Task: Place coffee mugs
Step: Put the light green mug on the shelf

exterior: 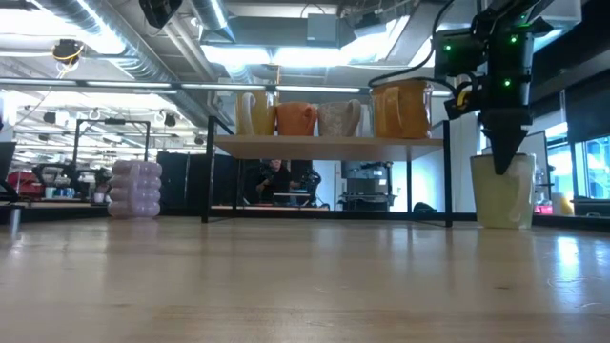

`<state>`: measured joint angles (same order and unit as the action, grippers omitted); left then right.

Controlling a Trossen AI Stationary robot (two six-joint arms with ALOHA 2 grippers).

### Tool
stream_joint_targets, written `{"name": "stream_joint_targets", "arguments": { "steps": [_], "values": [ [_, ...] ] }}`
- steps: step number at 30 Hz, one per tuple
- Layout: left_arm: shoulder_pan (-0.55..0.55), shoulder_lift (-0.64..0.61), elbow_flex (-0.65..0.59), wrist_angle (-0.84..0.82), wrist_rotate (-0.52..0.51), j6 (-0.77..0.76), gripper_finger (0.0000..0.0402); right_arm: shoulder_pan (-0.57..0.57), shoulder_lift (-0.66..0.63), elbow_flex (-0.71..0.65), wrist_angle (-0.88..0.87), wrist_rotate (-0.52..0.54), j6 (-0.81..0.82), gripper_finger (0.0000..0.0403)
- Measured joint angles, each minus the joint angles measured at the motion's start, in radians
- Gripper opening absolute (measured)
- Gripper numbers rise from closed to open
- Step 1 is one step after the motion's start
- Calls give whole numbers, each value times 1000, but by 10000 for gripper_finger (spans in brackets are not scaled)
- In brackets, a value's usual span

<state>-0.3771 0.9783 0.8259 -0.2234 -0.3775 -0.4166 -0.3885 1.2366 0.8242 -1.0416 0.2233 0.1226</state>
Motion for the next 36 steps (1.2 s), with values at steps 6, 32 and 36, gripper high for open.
{"name": "stream_joint_targets", "arguments": {
  "steps": [6,32,36],
  "values": [
    [0,0,0,0,0,0,140,0,0,0,-4,-14,-1,8],
    [0,0,0,0,0,0,140,95,-89,196,-171,-7,34,4],
    [0,0,0,0,0,0,140,186,-89,197,-177,-10,112,4]
  ]
}}
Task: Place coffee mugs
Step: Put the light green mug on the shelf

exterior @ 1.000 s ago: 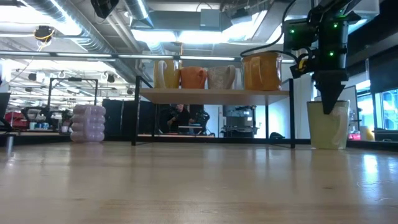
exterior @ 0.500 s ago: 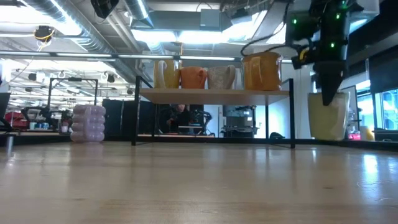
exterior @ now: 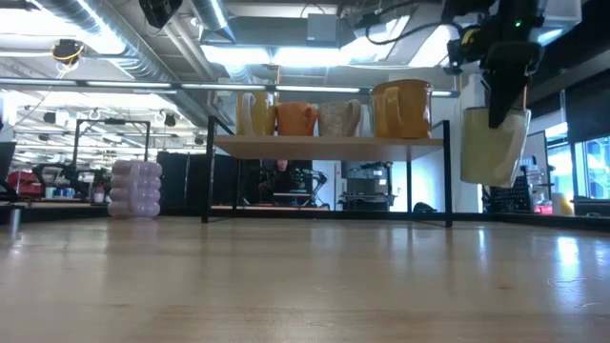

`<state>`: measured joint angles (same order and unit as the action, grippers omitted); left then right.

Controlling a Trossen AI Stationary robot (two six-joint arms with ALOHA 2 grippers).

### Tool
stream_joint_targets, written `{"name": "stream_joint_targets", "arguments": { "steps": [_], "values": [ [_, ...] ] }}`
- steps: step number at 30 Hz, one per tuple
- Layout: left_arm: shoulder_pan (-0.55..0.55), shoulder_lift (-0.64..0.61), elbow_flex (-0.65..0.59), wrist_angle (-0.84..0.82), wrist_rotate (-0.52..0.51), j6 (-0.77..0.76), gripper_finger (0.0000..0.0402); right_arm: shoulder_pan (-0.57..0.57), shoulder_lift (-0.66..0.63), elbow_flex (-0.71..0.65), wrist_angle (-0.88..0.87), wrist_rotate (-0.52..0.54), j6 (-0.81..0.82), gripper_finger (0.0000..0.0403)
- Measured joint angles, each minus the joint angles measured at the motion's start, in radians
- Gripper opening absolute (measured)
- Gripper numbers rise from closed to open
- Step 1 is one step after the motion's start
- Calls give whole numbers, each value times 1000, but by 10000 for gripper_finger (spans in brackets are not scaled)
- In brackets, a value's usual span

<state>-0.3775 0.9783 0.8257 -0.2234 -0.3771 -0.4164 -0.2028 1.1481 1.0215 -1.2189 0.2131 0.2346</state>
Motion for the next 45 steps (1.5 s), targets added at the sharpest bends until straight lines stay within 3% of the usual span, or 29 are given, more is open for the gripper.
{"name": "stream_joint_targets", "arguments": {
  "steps": [15,24,32,45],
  "values": [
    [0,0,0,0,0,0,140,309,2,-1,33,-24,156,3],
    [0,0,0,-1,-6,8,140,437,90,-2,302,-41,69,3],
    [0,0,0,-4,-7,8,140,476,282,24,367,-100,15,3],
    [0,0,0,-8,-8,8,140,478,489,189,238,-165,-14,5]
  ]
}}
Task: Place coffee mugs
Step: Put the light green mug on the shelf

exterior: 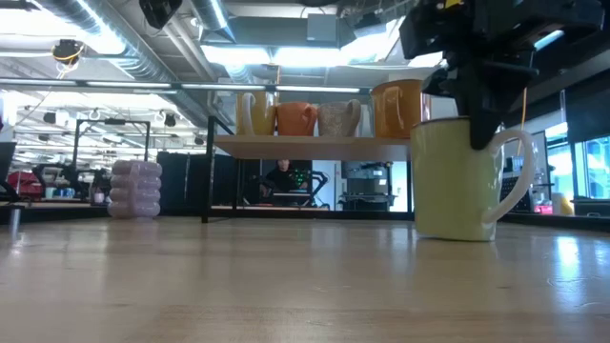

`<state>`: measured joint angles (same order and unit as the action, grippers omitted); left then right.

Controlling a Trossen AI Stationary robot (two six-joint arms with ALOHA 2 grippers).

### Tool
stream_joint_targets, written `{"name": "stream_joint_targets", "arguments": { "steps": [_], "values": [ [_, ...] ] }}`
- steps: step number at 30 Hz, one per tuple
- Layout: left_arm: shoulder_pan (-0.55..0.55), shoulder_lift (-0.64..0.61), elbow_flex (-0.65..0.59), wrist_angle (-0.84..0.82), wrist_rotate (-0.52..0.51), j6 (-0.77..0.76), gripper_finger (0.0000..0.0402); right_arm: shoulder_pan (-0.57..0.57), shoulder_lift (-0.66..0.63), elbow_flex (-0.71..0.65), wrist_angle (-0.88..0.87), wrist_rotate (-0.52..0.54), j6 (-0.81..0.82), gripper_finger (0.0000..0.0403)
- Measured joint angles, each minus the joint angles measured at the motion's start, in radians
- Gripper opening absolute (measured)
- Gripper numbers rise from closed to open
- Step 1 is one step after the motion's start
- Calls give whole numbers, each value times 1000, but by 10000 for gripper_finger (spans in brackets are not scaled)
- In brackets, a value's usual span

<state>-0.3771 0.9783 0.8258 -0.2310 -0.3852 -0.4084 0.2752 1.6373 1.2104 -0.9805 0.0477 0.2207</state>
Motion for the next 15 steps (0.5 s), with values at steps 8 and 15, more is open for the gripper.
{"name": "stream_joint_targets", "arguments": {
  "steps": [8,15],
  "values": [
    [0,0,0,0,0,0,140,-1,10,4,8,-30,47,54],
    [0,0,0,0,0,0,140,-1,10,4,12,-33,67,115]
  ]
}}
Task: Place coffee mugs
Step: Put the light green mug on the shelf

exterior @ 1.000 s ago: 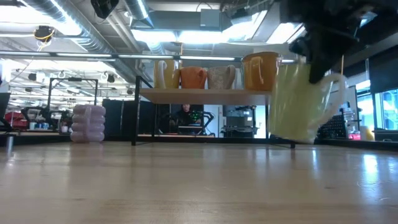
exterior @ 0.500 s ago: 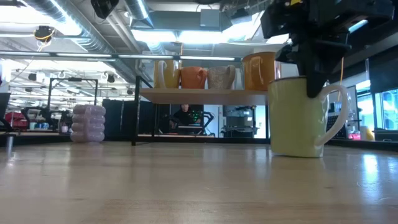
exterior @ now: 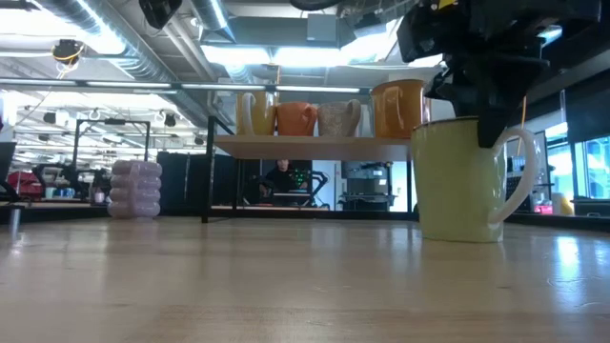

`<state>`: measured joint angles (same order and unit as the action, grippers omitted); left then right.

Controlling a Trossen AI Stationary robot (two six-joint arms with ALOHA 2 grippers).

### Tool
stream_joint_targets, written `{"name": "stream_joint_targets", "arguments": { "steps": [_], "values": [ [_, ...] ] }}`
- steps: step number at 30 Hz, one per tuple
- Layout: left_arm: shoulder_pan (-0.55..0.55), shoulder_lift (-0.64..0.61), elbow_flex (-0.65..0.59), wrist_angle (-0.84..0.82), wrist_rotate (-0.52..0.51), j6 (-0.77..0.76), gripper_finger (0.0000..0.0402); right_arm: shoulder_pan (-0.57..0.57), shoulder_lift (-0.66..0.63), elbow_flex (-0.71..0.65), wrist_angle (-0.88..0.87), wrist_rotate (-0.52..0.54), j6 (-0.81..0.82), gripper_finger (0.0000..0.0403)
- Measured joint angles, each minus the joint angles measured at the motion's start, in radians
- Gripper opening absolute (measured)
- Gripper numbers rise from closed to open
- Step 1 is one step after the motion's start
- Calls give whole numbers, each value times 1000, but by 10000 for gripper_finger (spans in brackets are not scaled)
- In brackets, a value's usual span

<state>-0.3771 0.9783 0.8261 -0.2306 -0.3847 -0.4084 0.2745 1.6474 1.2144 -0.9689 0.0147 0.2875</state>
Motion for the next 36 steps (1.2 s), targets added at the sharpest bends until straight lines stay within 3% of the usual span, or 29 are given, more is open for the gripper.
{"name": "stream_joint_targets", "arguments": {
  "steps": [7,14,20,28,36],
  "values": [
    [0,0,0,0,0,0,140,0,0,87,-43,1,-4,166],
    [0,0,0,0,0,0,140,1,-8,235,-143,89,-7,167],
    [0,0,0,0,2,-3,140,7,-95,246,-155,93,16,166],
    [-1,0,0,-2,9,-6,140,135,-321,96,-56,297,156,166],
    [-1,0,0,-3,9,-7,140,261,-524,-232,185,395,340,166]
  ]
}}
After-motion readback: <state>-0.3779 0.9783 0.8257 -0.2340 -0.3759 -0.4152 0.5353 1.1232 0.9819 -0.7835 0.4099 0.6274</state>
